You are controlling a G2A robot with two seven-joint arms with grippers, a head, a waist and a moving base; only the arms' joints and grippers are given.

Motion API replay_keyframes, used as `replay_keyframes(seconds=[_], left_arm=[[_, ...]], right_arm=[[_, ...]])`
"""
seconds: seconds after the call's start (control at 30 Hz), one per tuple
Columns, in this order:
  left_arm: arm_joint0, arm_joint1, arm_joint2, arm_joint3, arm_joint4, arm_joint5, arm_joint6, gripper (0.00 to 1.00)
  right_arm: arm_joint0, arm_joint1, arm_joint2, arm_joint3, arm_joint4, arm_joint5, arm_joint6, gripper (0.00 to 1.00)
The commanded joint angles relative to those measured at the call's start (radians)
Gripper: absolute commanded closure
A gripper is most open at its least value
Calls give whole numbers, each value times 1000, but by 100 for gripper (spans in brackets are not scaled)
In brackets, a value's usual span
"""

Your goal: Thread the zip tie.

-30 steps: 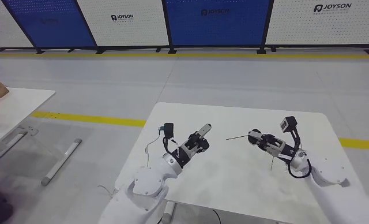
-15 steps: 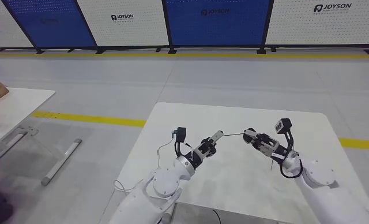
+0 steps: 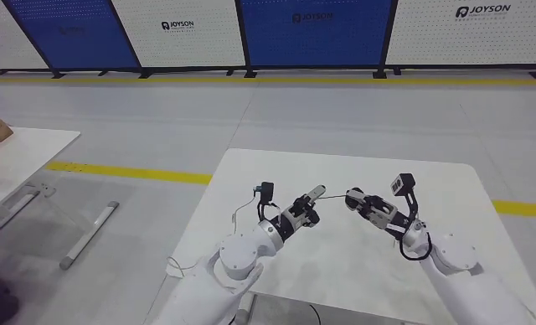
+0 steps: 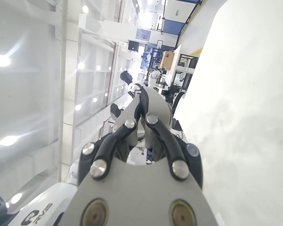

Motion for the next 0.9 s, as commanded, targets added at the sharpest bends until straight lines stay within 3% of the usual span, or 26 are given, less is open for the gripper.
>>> replay_keyframes(seconds=[0.0,0.37,0.5,0.57,0.87], left_arm=[[-8,-2,3,9,1,2,20,0],[-8,-2,3,9,1,2,20,0],[-10,-7,3,7,-90,-6,-9,0],[-20,-12,9,16,-133,14,-9,0],[-28,-14,13,22,-137,27,4,0]], right_arm=[[6,-4,-8,-1,-14,10,-14,100],[6,-4,-8,-1,-14,10,-14,100],[6,-4,-8,-1,-14,10,-14,100],[6,-4,-8,-1,-14,10,-14,100],[-16,-7,5,-18,7,3,-45,100]])
